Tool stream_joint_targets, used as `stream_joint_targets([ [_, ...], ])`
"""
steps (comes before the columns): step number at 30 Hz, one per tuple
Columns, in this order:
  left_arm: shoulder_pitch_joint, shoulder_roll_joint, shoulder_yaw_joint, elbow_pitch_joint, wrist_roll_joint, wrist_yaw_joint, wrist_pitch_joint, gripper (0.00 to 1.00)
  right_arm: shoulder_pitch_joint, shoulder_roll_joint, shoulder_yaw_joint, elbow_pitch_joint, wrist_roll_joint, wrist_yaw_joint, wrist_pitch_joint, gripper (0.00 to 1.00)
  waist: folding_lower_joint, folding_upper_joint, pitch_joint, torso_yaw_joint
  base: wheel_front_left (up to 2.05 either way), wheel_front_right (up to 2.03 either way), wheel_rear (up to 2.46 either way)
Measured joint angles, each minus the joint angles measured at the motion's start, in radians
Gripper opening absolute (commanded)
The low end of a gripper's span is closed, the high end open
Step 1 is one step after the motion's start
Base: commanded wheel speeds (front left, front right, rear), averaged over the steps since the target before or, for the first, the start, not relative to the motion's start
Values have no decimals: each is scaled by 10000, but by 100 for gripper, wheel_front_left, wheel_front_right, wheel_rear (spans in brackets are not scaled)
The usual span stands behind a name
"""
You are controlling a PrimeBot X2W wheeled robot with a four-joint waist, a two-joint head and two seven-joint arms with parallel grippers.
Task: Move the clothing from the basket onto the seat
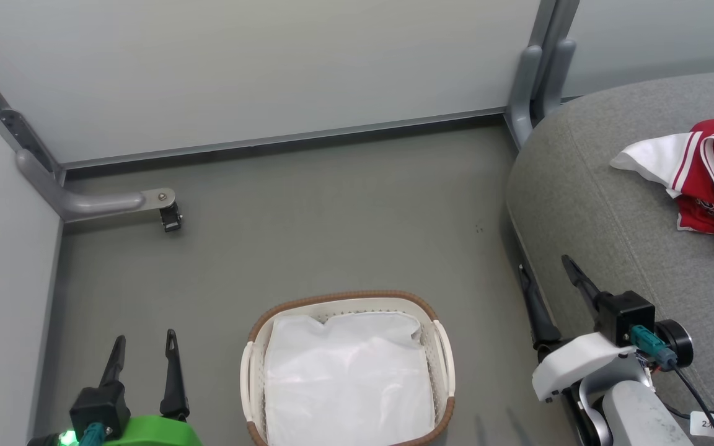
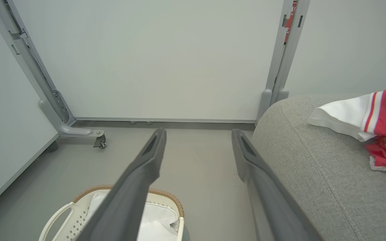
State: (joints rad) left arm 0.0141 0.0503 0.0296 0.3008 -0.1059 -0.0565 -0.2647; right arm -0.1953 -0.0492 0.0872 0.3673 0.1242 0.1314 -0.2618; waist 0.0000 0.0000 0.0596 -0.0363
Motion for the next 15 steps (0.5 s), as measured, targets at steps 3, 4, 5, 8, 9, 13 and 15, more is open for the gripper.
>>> stream_joint_targets([
  [3, 1, -15, 0, 148, -48, -8, 0, 0, 31, 21, 10, 90, 0, 0, 6, 0, 0, 0, 12, -5, 0, 0, 0],
  [4, 2, -33, 0, 263, -58, -8, 2, 0, 75, 38, 10, 184, 0, 0, 10, 0, 0, 0, 11, -5, 0, 0, 0],
  [5, 5, -50, 0, 337, -61, -8, 2, 0, 121, 48, 12, 257, 0, 0, 15, 0, 0, 0, 11, -5, 0, 0, 0],
  [8, 5, -79, 19, 558, -211, -8, 105, 0, 298, 65, -4, 449, 155, 0, 86, 0, 0, 0, 4, -2, 0, 0, 0],
  [9, 4, -82, 36, 575, -370, -8, 190, 0, 312, 65, -31, 447, 343, 0, 148, 0, 0, 0, -2, 1, 0, 0, 0],
  [13, -2, -82, 84, 570, -1206, -21, 420, 0, 314, 65, -142, 387, 1152, 0, 343, 0, 0, 0, -21, 13, 0, 0, 0],
  [15, -4, -82, 96, 552, -1584, -54, 502, 0, 320, 65, -180, 339, 1532, 0, 435, 0, 0, 0, -30, 19, 0, 0, 0],
])
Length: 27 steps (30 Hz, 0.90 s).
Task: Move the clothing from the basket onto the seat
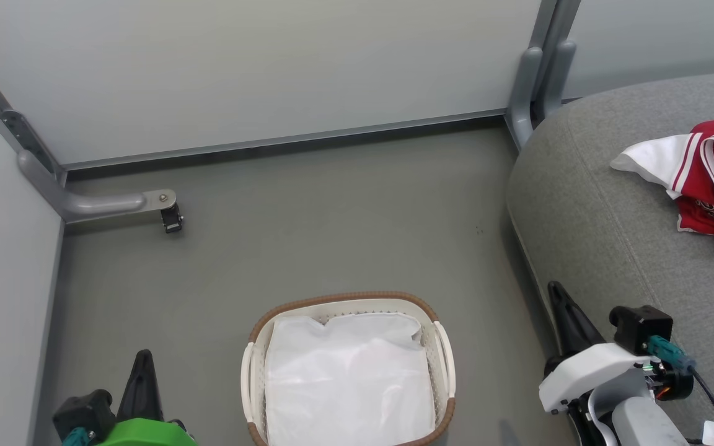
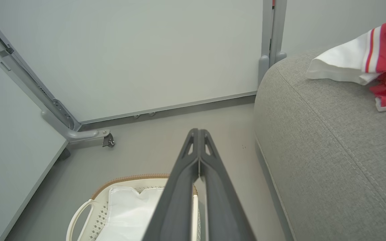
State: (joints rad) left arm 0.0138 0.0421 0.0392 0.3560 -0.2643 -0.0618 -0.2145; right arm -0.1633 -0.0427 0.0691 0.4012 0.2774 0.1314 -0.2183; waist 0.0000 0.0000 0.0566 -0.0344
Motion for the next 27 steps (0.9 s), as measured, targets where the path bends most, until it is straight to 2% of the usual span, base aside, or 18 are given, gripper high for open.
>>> stream_joint_targets([
  [12, -52, 2, 92, -255, -2288, -100, 502, 0, 93, -2, -301, -265, 2230, 0, 539, 0, 0, 0, -56, 36, 0, 0, 0],
  [27, -263, 4, 228, -414, -4579, -221, 1066, 0, 141, -8, -617, -529, 4523, 0, 1126, 0, 0, 0, -123, 79, 0, 0, 0],
])
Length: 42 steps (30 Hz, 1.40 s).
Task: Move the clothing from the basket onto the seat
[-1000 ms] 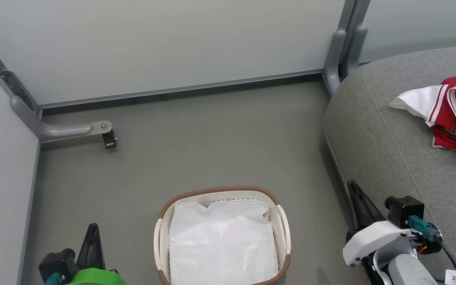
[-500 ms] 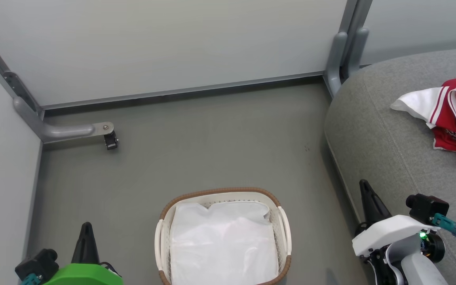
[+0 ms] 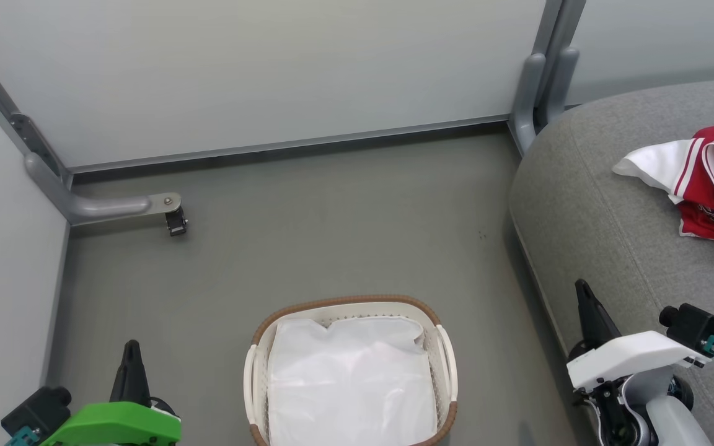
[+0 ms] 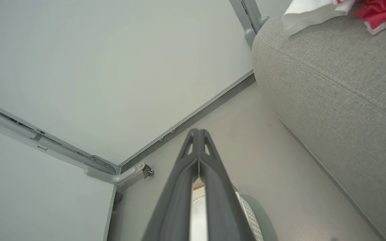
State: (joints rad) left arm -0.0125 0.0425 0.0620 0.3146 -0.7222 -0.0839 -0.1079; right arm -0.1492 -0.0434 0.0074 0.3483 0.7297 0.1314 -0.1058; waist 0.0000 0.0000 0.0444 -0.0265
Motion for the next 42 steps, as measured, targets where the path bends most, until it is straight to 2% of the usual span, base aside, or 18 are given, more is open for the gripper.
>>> stream_joint_targets([
  [20, -244, 6, 130, -201, -2644, -128, 662, 0, 149, -6, -355, -305, 2608, 0, 646, 0, 0, 0, -92, 59, 0, 0, 0],
  [42, -462, 13, 293, -389, -4943, -232, 1248, 0, 189, -17, -673, -571, 4916, -2, 1233, 0, 0, 0, -191, 123, 0, 0, 0],
])
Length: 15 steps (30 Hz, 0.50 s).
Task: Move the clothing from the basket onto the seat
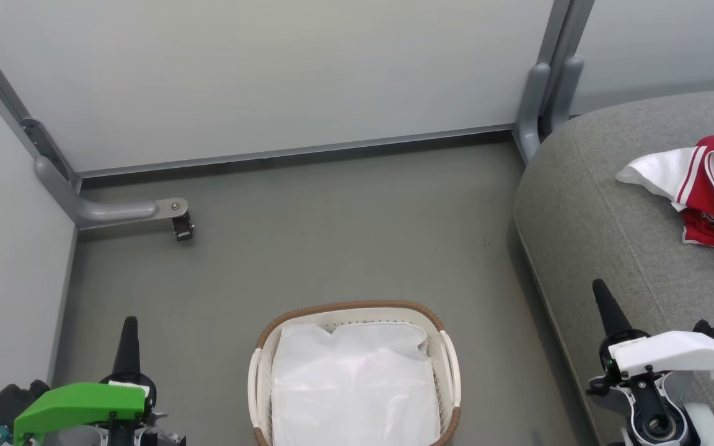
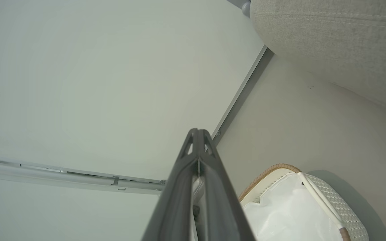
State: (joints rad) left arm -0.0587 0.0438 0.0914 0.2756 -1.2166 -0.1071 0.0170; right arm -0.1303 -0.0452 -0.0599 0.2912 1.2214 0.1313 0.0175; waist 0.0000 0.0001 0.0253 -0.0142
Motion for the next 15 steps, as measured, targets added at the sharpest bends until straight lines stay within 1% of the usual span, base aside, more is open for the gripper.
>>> stream_joint_targets([
  [15, -151, 8, 61, -104, -1392, -84, 347, 0, 42, -6, -196, -165, 1367, -2, 345, 0, 1, 0, -69, 44, 0, 0, 0],
])
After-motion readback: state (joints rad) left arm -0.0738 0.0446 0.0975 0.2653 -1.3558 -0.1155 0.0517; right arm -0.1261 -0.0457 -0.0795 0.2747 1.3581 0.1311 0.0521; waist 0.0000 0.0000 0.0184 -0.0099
